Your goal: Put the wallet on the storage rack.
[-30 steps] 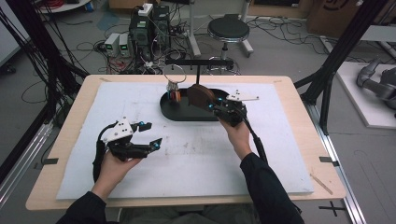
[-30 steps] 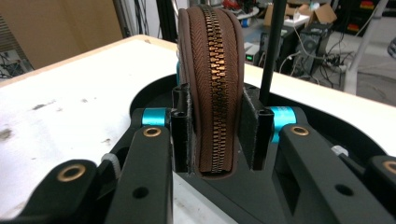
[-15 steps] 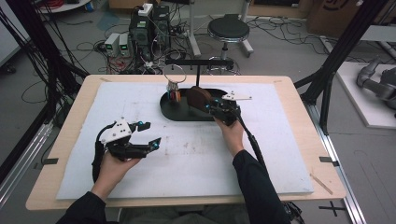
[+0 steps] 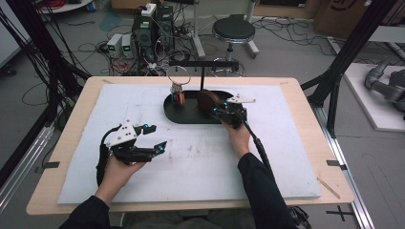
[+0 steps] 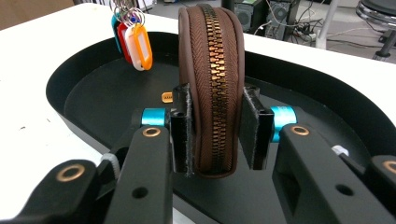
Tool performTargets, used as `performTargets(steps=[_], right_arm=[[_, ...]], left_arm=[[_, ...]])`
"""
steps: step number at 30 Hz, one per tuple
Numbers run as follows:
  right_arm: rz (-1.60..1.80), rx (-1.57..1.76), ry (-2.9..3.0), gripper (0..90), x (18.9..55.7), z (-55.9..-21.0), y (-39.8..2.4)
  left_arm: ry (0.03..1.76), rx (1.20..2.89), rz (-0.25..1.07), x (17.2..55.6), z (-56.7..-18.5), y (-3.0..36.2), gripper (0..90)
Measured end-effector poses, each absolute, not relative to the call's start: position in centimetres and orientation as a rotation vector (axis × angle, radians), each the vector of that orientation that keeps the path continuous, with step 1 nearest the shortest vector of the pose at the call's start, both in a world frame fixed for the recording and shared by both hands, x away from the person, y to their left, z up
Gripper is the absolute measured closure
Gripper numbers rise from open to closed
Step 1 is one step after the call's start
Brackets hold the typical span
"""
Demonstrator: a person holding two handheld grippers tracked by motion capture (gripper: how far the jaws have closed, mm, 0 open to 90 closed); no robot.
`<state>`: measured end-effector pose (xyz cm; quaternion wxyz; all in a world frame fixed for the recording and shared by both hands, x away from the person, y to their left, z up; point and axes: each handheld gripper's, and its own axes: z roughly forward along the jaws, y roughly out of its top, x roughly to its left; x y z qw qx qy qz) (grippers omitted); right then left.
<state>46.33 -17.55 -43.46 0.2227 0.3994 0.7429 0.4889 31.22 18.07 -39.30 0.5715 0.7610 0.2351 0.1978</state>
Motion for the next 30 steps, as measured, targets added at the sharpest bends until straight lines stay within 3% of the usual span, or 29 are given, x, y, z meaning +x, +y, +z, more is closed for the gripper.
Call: performTargets(steps=[12,16,25,30], right_arm=[[1.261,1.148,2.103,64.1,46.7,-44.1,-17.9],[1.211,1.149,2.098,53.6,46.7,-44.0,-17.9],[1.158,1.093,2.107,49.2,46.3,-43.4,-18.0],[1.113,1.128,2.092,41.9,46.3,-43.1,-18.6]], left_arm=[[0.547,1.791,0.461,31.3,-39.4,17.9,28.8],[0.546,1.793,0.460,31.3,-39.4,17.9,28.8],[0.548,1.794,0.465,31.4,-39.5,18.0,28.1],[0.544,1.793,0.469,31.3,-39.4,18.0,28.2]])
